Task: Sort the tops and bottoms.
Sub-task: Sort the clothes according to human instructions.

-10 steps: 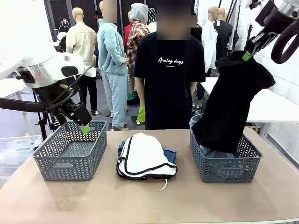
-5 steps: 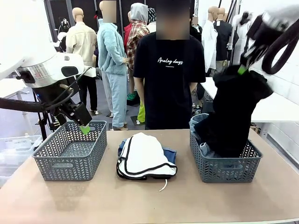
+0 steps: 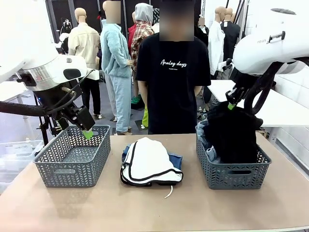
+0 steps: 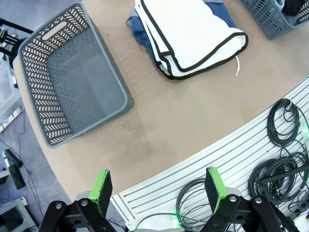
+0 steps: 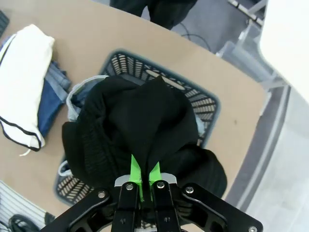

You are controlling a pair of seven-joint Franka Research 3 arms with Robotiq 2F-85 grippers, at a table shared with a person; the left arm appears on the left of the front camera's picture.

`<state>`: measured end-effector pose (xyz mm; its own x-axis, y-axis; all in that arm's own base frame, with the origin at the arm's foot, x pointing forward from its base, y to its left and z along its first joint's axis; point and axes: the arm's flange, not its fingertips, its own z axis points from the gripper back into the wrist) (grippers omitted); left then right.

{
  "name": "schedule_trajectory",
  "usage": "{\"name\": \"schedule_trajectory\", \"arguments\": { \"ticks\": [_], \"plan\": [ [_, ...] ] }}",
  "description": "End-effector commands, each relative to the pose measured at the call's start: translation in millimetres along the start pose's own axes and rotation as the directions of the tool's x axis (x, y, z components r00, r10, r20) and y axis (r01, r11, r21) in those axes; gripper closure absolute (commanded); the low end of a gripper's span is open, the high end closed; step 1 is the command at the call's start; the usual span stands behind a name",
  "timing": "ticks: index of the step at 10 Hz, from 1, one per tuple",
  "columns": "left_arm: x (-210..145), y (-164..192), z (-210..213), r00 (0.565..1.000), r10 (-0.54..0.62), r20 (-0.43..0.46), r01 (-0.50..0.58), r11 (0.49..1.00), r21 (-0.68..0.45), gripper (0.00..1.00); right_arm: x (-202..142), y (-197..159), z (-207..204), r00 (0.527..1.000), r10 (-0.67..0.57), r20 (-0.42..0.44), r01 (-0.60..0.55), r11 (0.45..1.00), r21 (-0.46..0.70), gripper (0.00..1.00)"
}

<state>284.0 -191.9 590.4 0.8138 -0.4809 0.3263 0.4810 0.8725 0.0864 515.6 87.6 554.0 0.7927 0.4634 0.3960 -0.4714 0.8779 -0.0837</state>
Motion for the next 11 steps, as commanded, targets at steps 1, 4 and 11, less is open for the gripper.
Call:
{"name": "schedule_trajectory", "arguments": {
  "ticks": [1, 4, 11],
  "plan": [
    [-2, 1, 0, 1.0, 0.012, 0.001, -0.012, 1.0, 0.005, 0.0, -2, 4, -5, 0.993, -0.099, -0.06, 0.102, 0.994, 0.033, 1.0],
    [-2, 1, 0, 1.0, 0.012, 0.001, -0.012, 1.0, 0.005, 0.0, 0, 0, 0, 1.0, 0.0, 0.0, 0.0, 1.0, 0.0, 1.0],
    [-2, 1, 0, 1.0, 0.012, 0.001, -0.012, 1.0, 0.005, 0.0, -20, -34, -112, 0.983, -0.18, -0.03, 0.183, 0.969, 0.169, 1.0]
  ]
}}
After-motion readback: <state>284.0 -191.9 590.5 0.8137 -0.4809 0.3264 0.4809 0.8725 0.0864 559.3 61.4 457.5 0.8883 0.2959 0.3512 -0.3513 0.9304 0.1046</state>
